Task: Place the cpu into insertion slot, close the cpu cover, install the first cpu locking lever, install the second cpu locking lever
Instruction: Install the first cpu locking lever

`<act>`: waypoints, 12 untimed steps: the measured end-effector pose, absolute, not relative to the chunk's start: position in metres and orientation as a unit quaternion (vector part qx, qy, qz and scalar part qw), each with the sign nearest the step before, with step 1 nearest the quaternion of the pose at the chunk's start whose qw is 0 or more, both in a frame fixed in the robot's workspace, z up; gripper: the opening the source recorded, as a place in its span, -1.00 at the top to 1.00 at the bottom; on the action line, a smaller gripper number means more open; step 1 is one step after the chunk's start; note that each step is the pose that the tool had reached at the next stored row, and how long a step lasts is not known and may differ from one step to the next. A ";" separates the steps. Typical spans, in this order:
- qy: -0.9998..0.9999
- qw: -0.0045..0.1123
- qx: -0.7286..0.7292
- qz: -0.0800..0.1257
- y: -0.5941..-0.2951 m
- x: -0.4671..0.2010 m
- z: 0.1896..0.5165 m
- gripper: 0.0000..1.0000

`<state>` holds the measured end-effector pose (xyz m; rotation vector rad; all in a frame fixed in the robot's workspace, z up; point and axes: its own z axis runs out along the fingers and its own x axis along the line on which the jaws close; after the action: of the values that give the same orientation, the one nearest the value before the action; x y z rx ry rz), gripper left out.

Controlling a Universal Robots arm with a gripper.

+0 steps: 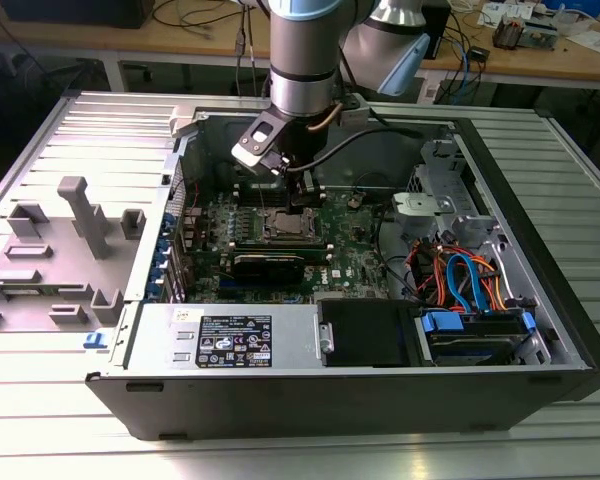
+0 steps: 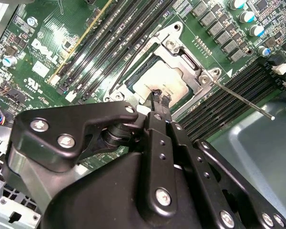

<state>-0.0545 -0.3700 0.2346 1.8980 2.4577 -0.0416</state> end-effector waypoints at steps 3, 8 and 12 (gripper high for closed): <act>0.792 0.018 0.611 -0.014 -0.370 -0.055 0.236 0.79; 0.794 0.018 0.608 -0.013 -0.370 -0.054 0.249 0.79; 0.800 0.018 0.599 -0.013 -0.370 -0.054 0.254 0.79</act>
<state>-0.0544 -0.3699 0.2541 1.8605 2.4858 -0.0404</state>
